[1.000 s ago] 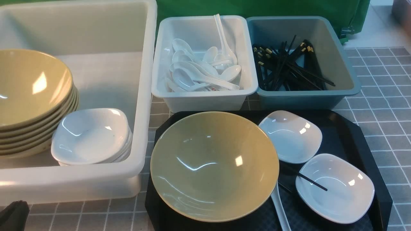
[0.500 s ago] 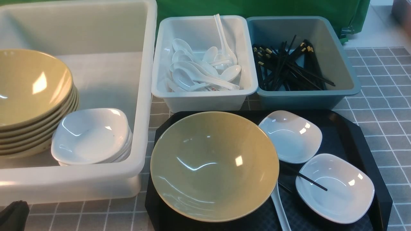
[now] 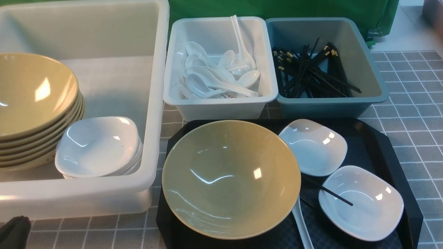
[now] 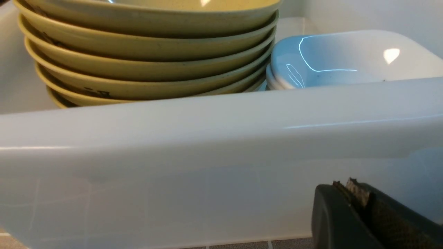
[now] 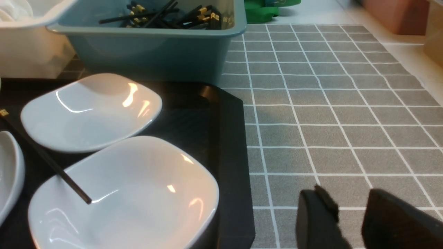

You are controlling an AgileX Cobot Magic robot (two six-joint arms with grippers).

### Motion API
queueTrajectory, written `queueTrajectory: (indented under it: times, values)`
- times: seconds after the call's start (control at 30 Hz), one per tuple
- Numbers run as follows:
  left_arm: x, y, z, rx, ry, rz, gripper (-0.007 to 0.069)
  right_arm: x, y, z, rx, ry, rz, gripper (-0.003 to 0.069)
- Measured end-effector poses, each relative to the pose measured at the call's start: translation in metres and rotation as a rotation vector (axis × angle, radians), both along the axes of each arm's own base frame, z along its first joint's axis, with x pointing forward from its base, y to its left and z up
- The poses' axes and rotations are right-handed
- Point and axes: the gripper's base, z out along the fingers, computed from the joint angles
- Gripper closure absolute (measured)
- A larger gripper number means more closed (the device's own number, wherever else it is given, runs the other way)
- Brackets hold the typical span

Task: On grey table put chopsticks spoon bowls plates into blue grey white boxes.
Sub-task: 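Grasp the large bowl on the tray by its rim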

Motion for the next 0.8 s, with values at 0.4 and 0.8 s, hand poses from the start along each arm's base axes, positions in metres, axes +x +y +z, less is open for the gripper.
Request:
queueTrajectory:
  times: [0.4,0.8]
  values:
    - [0.003,0.002,0.025,0.016,-0.289,0.019,0.0636,0.003,0.0,0.016,-0.011,-0.179,-0.003,0.0421]
    - [-0.01,0.004,0.068,-0.008,-0.788,0.044,0.0636,-0.012,0.0,0.074,0.189,-0.855,0.028,0.0421]
